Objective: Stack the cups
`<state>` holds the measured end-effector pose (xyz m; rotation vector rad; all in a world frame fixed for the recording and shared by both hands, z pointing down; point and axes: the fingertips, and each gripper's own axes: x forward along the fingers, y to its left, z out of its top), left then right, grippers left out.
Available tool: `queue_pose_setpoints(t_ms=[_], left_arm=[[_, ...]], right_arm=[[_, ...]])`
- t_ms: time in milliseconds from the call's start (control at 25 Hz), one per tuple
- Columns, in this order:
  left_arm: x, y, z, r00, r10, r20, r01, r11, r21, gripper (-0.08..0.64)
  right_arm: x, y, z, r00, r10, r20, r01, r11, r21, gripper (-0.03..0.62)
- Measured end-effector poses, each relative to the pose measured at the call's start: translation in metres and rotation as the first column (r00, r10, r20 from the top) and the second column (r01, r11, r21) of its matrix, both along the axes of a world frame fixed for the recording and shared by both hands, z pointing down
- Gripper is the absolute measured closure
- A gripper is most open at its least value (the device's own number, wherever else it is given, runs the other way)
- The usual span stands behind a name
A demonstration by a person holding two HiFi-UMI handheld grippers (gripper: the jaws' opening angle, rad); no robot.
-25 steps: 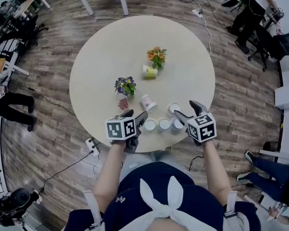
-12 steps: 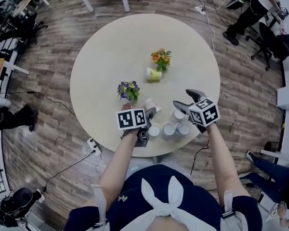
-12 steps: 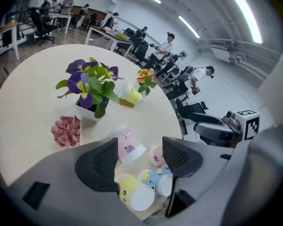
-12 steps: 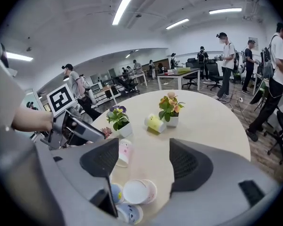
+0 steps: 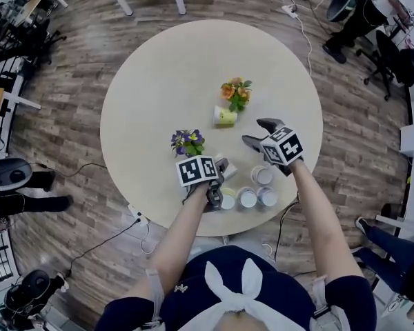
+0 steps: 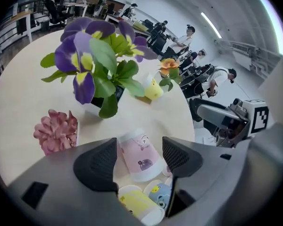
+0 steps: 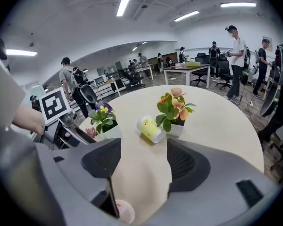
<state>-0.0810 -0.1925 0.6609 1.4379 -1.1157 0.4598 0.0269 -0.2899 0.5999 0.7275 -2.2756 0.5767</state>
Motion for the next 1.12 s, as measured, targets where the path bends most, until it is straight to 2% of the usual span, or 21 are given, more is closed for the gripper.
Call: queue_pose_setpoints(t_ms=[160, 320, 400, 680, 1000, 1120], left_arm=[[0.001, 0.001, 0.016, 1.000, -0.001, 0.019, 0.002, 0.999, -0.034, 0.265], [0.000, -0.002, 0.024, 1.000, -0.001, 0.029, 0.003, 0.999, -0.053, 0.265], [0.004, -0.003, 0.025, 1.000, 0.001, 0.020, 0.001, 0.998, -0.061, 0.265], [0.011, -0.009, 0.032, 0.999, 0.013, -0.032, -0.016, 0.996, -0.083, 0.265], [0.016, -0.007, 0.033, 0.992, 0.013, -0.127, -0.026, 0.995, -0.099, 0.265], [0.015, -0.008, 0.032, 0.991, 0.010, -0.136, -0.024, 0.995, -0.095, 0.265]], right_arm=[[-0.017, -0.010, 0.018, 0.986, -0.125, -0.114, 0.130, 0.990, 0.045, 0.291], [-0.030, -0.025, 0.036, 0.936, -0.209, -0.283, 0.253, 0.959, 0.128, 0.344], [-0.033, -0.032, 0.044, 0.916, -0.225, -0.333, 0.284, 0.949, 0.139, 0.338], [-0.046, -0.044, 0.072, 0.872, -0.267, -0.410, 0.340, 0.934, 0.115, 0.322], [-0.052, -0.052, 0.092, 0.854, -0.273, -0.444, 0.347, 0.933, 0.093, 0.324], [-0.054, -0.056, 0.096, 0.850, -0.270, -0.452, 0.346, 0.934, 0.093, 0.353]])
